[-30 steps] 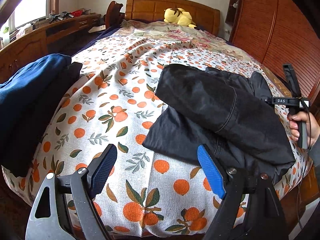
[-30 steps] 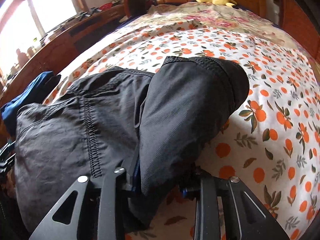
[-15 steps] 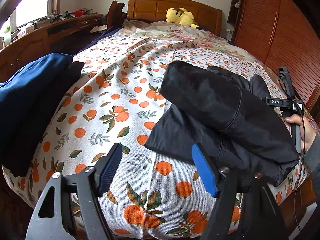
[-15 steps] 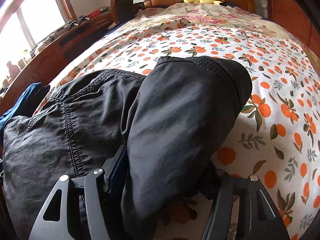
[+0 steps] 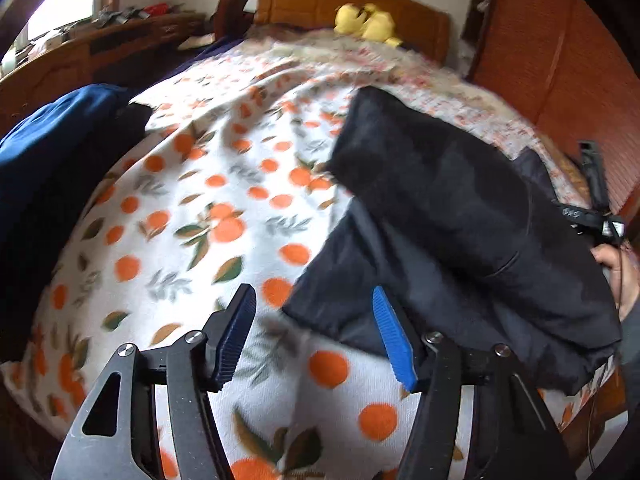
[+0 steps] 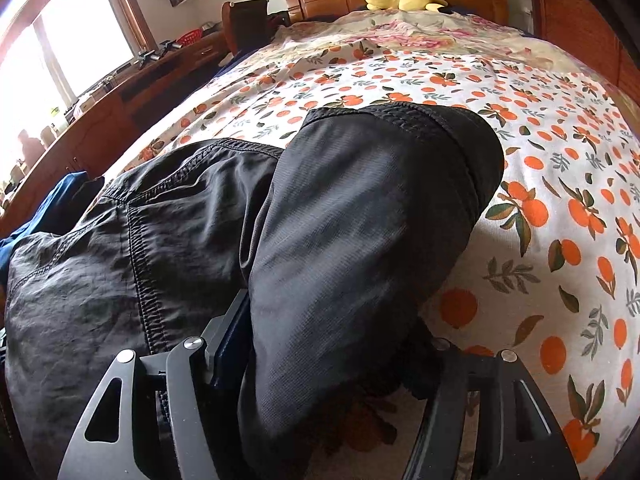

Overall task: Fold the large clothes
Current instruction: 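Lift the jacket bundle with the right tool off the sheet, then close the left tool on the bundle while the right tool holds it up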

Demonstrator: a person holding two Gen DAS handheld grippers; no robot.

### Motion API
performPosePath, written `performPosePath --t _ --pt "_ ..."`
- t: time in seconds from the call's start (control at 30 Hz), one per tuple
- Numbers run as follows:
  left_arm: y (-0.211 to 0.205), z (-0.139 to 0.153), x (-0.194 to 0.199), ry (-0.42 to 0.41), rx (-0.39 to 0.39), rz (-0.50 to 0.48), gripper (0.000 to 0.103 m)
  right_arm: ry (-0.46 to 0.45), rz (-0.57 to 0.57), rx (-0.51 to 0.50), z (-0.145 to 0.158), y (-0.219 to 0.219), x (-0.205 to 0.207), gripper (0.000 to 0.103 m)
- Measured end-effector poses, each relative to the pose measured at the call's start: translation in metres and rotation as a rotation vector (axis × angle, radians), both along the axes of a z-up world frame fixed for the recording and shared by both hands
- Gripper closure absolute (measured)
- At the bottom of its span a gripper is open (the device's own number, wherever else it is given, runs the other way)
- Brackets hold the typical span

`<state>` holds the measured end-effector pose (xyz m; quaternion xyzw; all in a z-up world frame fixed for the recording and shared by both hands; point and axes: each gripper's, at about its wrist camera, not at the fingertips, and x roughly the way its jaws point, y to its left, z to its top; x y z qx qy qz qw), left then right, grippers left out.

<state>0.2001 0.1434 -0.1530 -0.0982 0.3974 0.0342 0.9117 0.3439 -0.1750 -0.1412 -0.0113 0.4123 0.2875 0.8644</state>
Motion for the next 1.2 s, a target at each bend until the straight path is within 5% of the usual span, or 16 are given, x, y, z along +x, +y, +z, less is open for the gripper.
performPosePath --t 0.2,0.23,0.33,0.5,0.87,1.2 --pt "-0.005 -0.009 0.006 0.010 -0.033 -0.024 0.068 -0.011 0.007 -0.002 0.000 0.004 -0.003 0.040" --pt "-0.005 -0.009 0.005 0.003 -0.049 -0.036 0.081 -0.013 0.017 0.001 0.000 0.005 -0.004 0.043" --pt "-0.010 -0.001 0.003 -0.018 -0.033 -0.058 0.088 -0.041 0.024 -0.013 0.006 0.006 -0.010 0.059" --pt "-0.011 0.022 -0.005 -0.092 -0.032 -0.071 0.091 -0.110 0.037 -0.034 0.027 0.009 -0.025 0.076" --pt "0.005 0.061 -0.039 -0.190 0.000 -0.126 0.093 -0.223 0.055 -0.054 0.092 0.049 -0.067 0.078" --pt "0.096 0.105 -0.072 -0.275 0.055 -0.053 0.093 -0.308 0.153 -0.059 0.157 0.152 -0.094 0.078"
